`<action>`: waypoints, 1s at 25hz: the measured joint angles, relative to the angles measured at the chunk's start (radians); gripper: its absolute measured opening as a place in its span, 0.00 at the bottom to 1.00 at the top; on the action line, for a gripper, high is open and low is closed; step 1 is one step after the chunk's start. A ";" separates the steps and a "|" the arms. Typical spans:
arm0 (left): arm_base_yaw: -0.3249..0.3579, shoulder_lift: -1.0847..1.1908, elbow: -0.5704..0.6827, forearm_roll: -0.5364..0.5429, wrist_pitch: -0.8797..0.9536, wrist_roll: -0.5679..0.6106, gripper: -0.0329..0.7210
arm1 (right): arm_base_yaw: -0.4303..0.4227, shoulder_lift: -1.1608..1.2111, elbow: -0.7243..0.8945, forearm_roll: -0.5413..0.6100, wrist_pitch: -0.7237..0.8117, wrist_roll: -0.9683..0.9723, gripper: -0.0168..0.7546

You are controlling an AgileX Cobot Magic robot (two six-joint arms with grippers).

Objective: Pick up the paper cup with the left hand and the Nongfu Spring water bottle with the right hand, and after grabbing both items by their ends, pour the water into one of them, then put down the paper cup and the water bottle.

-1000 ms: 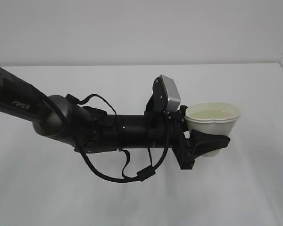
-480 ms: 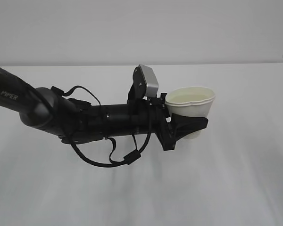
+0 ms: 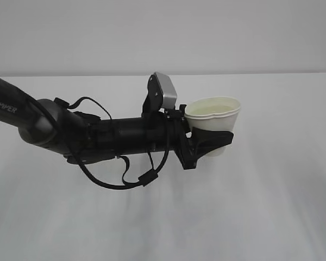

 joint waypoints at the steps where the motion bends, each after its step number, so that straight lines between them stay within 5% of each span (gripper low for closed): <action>1: 0.002 0.000 0.000 0.002 0.005 0.000 0.57 | 0.000 0.000 0.000 0.000 0.000 0.002 0.57; 14: 0.088 0.000 0.011 -0.002 0.043 0.051 0.57 | 0.001 0.000 0.000 0.000 0.002 0.006 0.57; 25: 0.259 0.000 0.102 -0.091 0.005 0.079 0.57 | 0.001 0.000 0.000 0.000 0.004 0.006 0.57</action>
